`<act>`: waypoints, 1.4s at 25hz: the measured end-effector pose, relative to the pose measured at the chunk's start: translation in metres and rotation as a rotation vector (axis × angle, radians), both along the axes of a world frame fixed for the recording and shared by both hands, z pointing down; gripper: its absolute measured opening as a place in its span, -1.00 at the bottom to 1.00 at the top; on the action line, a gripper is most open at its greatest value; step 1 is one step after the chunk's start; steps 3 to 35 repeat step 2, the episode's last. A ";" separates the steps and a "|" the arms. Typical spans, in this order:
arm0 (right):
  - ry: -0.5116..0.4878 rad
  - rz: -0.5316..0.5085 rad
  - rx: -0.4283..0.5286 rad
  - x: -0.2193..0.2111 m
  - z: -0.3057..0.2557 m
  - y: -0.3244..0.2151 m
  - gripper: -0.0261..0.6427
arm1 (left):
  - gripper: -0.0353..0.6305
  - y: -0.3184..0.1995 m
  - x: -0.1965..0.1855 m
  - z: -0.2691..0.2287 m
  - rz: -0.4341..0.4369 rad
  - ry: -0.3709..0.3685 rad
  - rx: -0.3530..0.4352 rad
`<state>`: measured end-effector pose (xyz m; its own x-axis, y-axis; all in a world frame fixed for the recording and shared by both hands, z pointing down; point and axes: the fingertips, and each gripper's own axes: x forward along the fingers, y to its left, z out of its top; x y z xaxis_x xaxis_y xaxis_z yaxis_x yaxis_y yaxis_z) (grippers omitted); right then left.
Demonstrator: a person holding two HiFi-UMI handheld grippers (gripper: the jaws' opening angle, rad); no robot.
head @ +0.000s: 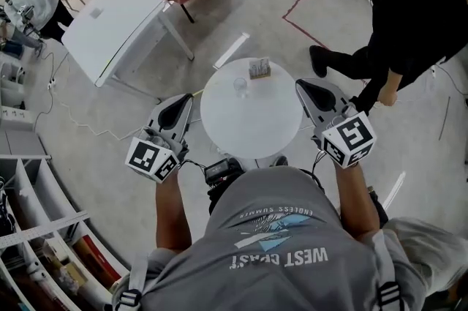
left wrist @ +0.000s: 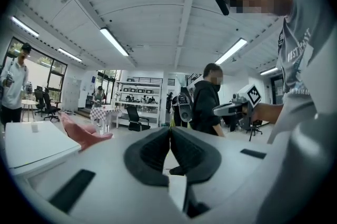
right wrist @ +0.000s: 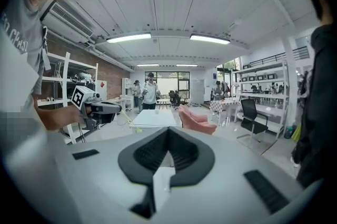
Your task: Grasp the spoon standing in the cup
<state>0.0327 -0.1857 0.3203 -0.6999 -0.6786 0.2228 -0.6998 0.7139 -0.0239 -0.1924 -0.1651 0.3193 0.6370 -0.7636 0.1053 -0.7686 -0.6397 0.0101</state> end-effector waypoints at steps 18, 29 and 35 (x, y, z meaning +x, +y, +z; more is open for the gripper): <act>0.004 0.000 -0.002 -0.002 0.001 0.001 -0.92 | -0.87 0.000 -0.003 0.002 0.002 0.001 -0.003; 0.004 0.000 -0.002 -0.002 0.001 0.001 -0.92 | -0.87 0.000 -0.003 0.002 0.002 0.001 -0.003; 0.004 0.000 -0.002 -0.002 0.001 0.001 -0.92 | -0.87 0.000 -0.003 0.002 0.002 0.001 -0.003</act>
